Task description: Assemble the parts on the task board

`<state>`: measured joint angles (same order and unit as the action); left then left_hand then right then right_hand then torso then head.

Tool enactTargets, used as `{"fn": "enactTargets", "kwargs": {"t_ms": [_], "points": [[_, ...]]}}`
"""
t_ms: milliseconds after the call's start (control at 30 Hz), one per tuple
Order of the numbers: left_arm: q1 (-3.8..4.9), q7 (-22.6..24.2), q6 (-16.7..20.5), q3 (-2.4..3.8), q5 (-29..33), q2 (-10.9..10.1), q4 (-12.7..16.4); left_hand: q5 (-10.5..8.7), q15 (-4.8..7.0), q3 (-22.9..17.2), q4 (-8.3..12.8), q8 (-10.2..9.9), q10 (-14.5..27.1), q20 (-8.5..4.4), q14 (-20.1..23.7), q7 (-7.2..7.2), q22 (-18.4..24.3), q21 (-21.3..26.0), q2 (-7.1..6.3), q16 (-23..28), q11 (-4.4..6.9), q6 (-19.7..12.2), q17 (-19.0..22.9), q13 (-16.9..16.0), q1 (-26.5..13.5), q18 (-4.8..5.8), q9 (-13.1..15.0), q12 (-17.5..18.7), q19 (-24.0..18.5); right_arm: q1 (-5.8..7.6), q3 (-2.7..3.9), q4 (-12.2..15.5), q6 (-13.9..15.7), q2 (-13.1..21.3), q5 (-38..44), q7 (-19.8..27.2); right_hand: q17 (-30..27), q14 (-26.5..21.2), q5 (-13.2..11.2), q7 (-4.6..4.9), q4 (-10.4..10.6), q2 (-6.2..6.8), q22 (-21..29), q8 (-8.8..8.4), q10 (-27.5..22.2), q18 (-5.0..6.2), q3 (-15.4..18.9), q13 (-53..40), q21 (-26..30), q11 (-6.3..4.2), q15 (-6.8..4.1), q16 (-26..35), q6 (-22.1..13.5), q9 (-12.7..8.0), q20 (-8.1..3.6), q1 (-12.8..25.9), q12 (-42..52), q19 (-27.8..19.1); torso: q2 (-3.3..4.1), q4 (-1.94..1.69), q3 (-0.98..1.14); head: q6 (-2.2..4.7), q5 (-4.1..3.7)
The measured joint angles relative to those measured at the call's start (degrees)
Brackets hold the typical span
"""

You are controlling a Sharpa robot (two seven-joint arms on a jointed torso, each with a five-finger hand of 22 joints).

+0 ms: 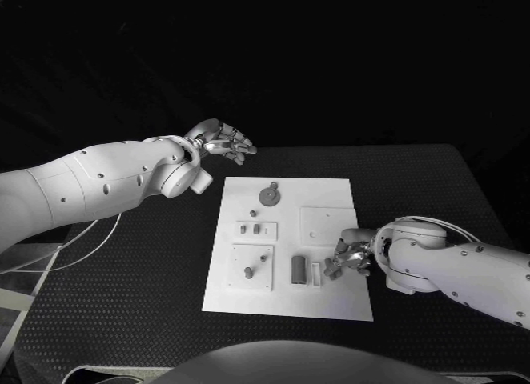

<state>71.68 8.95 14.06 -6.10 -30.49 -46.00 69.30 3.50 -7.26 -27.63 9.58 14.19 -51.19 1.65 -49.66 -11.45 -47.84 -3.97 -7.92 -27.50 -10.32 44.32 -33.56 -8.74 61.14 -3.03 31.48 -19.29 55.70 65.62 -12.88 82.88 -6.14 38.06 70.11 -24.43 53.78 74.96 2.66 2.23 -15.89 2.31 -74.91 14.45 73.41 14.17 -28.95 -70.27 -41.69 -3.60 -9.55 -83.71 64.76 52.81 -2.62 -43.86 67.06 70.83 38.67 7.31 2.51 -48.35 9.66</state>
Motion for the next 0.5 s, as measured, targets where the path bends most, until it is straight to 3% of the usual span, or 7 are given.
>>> {"fn": "enactTargets", "kwargs": {"t_ms": [200, 433, 500], "points": [[0.0, 0.0, 0.0, 0.0, 0.0, -0.1, 0.0, 0.0, 0.0, 0.0, 0.0, 0.0, 0.0, 0.0, 0.0, 0.0, 0.0, 0.0, 0.0, 0.0, 0.0, 0.0, 0.0, 0.0, 0.0, 0.05, 0.0, 0.0, 0.0, 0.01, 0.01, -0.3, -0.2, -0.1, 1.7, 0.1, -1.4, -0.7, 0.0, -0.35, 0.7, 1.51, 0.0, 0.0, -0.9, 0.01, 0.5, 0.9, 0.0, 0.04, 0.03, 0.4, 0.4, 0.0, 0.15, 2.7, -1.1, -0.1, -0.01, 0.01, -0.02, 0.03, -0.09], [0.0, 0.0, 0.0, 0.0, 0.0, 0.0, 0.0, 0.0, 0.0, 0.0, 0.0, 0.0, 0.0, 0.0, 0.0, 0.0, 0.0, 0.0, 0.0, 0.0, 0.0, 0.0, 0.0, 0.0, 0.0, 0.09, 0.0, 0.0, 0.0, 0.1, 0.06, -0.9, -0.1, -0.5, 4.1, 0.0, -2.5, -0.9, 0.0, -1.04, 5.0, 4.76, 0.0, 0.0, -1.8, 0.01, -1.1, 1.5, 0.4, 0.12, 0.21, 1.0, 0.8, -0.2, 0.25, 7.0, -1.8, -0.2, -0.01, -0.02, -0.04, 0.08, -0.21], [0.0, 0.0, 0.0, 0.0, 0.0, -0.1, 0.0, 0.0, 0.0, 0.0, 0.0, 0.0, 0.0, 0.0, 0.0, 0.0, 0.0, 0.0, 0.0, 0.0, 0.0, 0.0, 0.0, 0.0, 0.0, 0.1, 0.0, 0.0, 0.0, 0.11, 0.07, -1.1, -0.1, -0.5, 4.6, 0.0, -2.7, -0.9, 0.0, -1.72, 7.3, 6.61, 0.0, 0.0, -1.8, 0.02, -2.9, 1.6, 0.4, 0.13, 0.22, 1.0, 1.3, -0.2, 0.25, 8.0, -1.8, -0.2, -0.01, -0.04, -0.05, 0.08, -0.22]]}}
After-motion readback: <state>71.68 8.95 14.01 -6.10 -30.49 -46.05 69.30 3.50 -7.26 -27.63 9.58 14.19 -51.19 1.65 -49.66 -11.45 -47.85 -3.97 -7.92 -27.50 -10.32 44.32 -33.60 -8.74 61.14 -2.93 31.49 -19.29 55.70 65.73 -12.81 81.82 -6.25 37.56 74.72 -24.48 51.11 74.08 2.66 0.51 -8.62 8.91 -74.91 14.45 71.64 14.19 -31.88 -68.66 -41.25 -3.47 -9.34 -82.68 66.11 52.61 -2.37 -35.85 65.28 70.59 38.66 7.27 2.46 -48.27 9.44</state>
